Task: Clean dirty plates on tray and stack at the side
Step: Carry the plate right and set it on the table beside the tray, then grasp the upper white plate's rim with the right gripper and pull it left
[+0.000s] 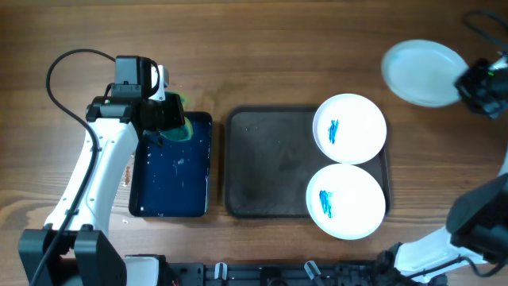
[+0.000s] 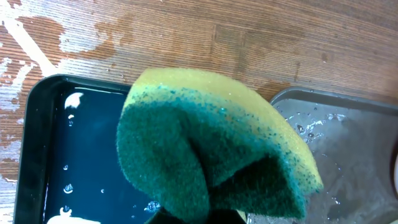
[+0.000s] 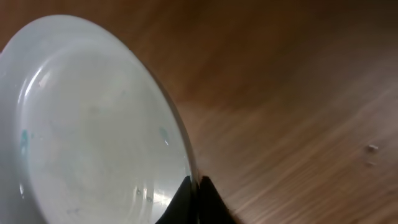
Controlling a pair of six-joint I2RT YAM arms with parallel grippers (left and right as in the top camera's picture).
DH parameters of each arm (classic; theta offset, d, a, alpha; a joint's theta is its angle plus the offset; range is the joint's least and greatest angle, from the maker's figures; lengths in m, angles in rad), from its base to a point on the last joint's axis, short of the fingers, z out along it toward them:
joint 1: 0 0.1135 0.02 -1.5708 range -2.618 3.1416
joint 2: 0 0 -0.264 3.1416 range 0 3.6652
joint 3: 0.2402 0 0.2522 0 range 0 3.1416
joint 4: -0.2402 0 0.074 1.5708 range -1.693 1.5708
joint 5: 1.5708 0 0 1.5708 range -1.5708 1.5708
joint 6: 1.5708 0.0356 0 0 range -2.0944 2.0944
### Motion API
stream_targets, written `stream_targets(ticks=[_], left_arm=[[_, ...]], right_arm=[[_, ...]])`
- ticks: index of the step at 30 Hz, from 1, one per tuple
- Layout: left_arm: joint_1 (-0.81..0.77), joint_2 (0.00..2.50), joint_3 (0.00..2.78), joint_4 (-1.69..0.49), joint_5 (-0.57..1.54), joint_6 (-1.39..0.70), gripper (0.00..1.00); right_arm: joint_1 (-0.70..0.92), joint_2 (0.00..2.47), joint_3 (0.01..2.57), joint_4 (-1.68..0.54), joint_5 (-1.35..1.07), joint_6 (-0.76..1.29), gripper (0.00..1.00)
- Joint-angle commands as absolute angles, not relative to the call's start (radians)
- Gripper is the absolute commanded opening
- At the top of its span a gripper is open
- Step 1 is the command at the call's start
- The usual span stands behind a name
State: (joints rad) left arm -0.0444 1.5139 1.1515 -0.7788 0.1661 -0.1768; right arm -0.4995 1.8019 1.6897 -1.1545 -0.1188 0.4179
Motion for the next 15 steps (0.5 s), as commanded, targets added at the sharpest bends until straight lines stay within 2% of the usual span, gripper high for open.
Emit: stream_targets(ticks=[1, 5, 12, 13, 15], left_arm=[[-0.051, 1.519, 1.178, -0.779, 0.175, -0.165, 0.04], [-0.051, 1.519, 1.178, -0.786, 0.175, -0.165, 0.04], [-0.051, 1.519, 1.178, -0.814, 0.175, -0.165, 0.04], [-0.051, 1.519, 1.178, -0.814, 0.175, -0.165, 0.04], [-0.051, 1.519, 1.178, -0.814, 0.175, -0.165, 0.04]], right_arm=[[-0.574, 1.893, 1.69, -1.131, -0.118, 0.426, 0.04], [-0.632, 2.031, 1.69, -1.09, -0.112, 0.444, 0.04], [-0.642, 2.169, 1.69, -1.013, -0.079, 0.426, 0.04], [-0.641, 2.169, 1.69, -1.0, -0.078, 0.391, 0.08], [-0.639, 2.167, 1.691, -0.994, -0.079, 0.339, 0.36]])
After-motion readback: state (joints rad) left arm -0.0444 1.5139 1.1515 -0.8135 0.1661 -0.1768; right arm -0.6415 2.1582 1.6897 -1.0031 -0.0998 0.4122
